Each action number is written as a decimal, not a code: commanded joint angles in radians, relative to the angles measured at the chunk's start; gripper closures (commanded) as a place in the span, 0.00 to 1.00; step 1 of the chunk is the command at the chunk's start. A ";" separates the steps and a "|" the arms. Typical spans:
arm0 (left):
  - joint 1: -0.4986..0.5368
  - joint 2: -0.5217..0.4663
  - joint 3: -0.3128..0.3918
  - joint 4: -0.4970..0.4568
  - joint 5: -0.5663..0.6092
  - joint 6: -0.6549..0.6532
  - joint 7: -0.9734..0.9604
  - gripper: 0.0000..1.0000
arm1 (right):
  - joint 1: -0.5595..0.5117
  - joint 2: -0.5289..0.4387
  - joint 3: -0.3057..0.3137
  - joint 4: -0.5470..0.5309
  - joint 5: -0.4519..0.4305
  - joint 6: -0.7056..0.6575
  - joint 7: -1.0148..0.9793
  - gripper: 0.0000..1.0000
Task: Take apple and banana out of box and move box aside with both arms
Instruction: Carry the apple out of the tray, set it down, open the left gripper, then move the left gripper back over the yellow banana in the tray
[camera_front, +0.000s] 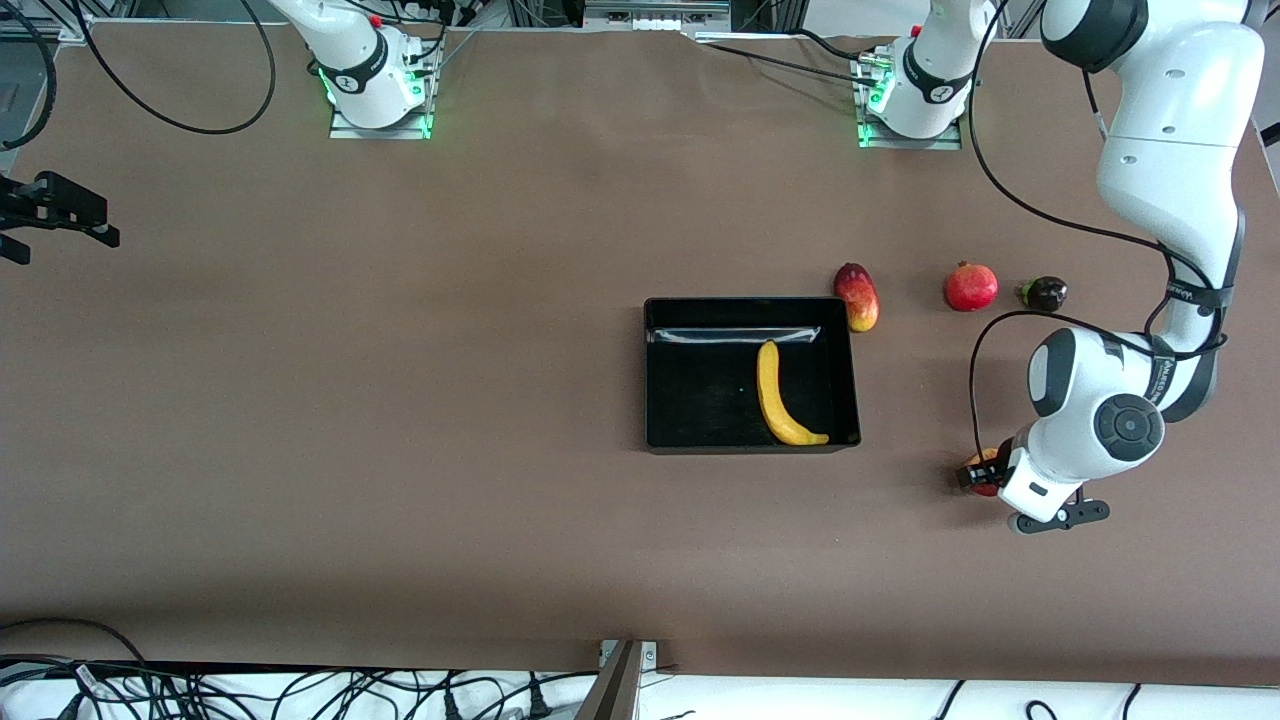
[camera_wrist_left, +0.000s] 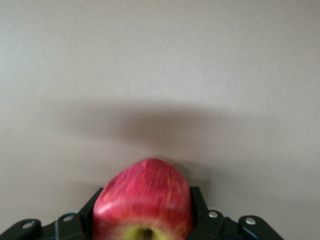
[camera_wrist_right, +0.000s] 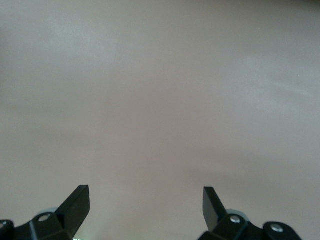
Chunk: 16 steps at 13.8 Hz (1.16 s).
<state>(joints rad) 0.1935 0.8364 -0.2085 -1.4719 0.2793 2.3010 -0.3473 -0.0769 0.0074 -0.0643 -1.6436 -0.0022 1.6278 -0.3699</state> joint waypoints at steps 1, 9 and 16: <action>0.003 0.018 0.001 0.001 0.047 0.014 0.011 0.63 | -0.017 0.003 0.014 0.015 -0.002 -0.014 0.006 0.00; -0.075 -0.261 -0.019 0.004 -0.134 -0.446 -0.092 0.00 | -0.017 0.003 0.014 0.015 -0.002 -0.014 0.006 0.00; -0.330 -0.261 -0.031 0.018 -0.215 -0.382 -0.441 0.00 | -0.017 0.003 0.014 0.015 -0.002 -0.014 0.006 0.00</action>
<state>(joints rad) -0.1051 0.5413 -0.2518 -1.4496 0.0758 1.8570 -0.7332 -0.0773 0.0074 -0.0645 -1.6436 -0.0022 1.6277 -0.3699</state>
